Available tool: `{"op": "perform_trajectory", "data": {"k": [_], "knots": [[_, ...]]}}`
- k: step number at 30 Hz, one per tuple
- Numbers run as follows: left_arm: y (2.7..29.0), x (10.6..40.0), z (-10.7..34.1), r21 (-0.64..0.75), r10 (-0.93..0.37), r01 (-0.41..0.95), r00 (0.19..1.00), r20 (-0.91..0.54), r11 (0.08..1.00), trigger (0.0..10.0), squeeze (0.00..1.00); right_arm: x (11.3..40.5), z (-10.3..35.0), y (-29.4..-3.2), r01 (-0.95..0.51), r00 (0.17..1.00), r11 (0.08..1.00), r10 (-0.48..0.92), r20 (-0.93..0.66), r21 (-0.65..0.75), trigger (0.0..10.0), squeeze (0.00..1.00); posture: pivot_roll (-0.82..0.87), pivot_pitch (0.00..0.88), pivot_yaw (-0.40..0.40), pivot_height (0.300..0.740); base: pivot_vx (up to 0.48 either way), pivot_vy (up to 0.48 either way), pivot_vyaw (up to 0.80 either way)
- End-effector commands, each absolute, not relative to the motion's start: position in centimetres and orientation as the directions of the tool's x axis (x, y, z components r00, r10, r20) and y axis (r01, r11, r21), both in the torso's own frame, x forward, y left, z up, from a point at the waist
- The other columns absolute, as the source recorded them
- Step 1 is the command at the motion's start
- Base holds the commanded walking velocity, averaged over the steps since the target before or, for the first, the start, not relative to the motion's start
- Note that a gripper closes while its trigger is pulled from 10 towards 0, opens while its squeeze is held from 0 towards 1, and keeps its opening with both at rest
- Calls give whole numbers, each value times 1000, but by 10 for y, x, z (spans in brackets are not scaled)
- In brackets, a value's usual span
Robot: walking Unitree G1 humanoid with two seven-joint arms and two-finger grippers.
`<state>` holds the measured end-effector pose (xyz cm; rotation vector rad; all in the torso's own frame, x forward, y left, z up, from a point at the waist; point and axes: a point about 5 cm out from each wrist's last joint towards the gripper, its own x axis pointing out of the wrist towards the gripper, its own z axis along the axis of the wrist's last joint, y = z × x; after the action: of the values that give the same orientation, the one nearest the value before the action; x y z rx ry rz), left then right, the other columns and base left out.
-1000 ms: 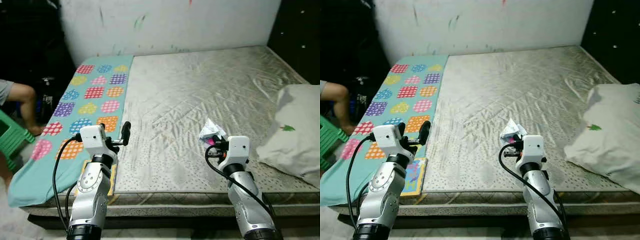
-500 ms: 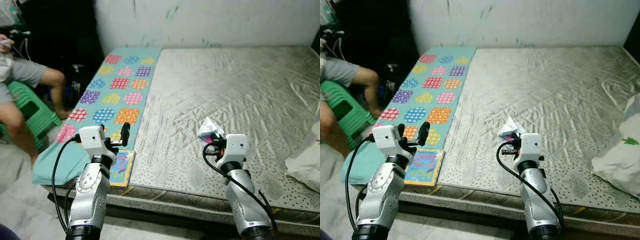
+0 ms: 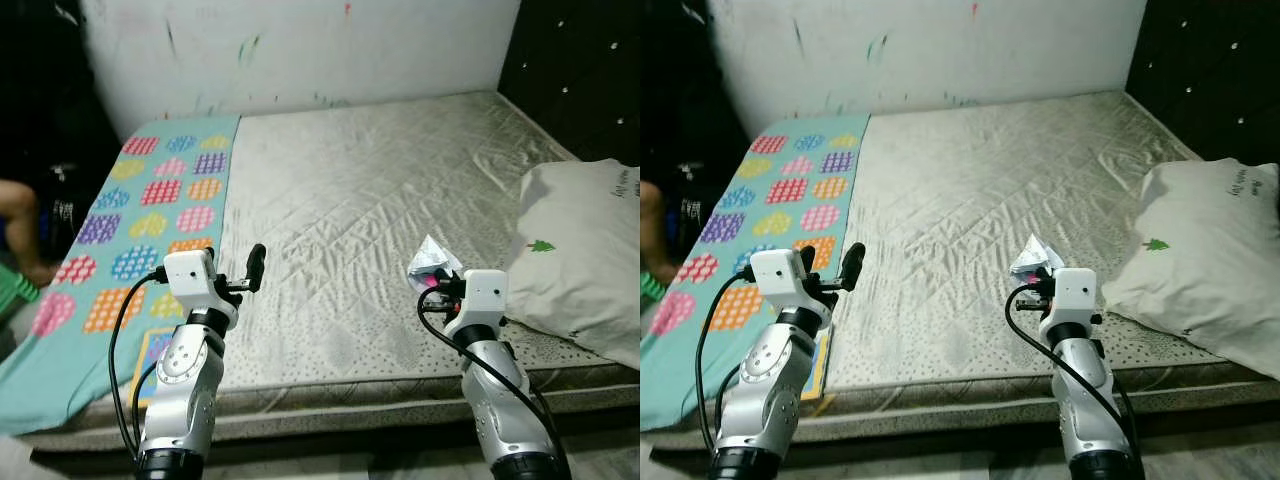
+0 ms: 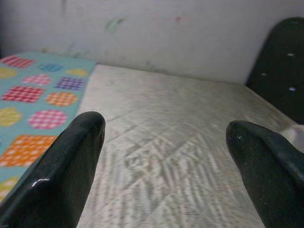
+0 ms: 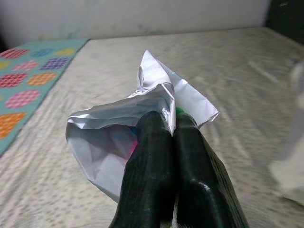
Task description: Clean up the room
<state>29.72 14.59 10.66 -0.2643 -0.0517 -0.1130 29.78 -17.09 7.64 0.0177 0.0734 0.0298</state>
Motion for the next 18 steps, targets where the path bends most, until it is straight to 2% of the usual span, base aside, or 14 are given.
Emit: {"op": "perform_trajectory", "data": {"k": [1, 7, 18], "knots": [[151, 296, 106, -244, -98, 110, 993, 61, 964, 10000, 0, 300, 79, -164, -46, 997, 999, 47, -61, 21, 10000, 0, -209, 0, 112, 740, 0, 0, 0], [150, 297, 108, -248, -108, 122, 992, 69, 961, 10000, 0, 302, 79, -163, -40, 997, 999, 42, -60, 23, 10000, 0, -210, 0, 116, 740, 236, 0, 0], [150, 298, 107, -245, -107, 120, 992, 63, 962, 10000, 0, 302, 78, -166, -32, 998, 999, 33, -59, 20, 10000, 0, -212, 0, 117, 740, 289, 0, -595]]}}
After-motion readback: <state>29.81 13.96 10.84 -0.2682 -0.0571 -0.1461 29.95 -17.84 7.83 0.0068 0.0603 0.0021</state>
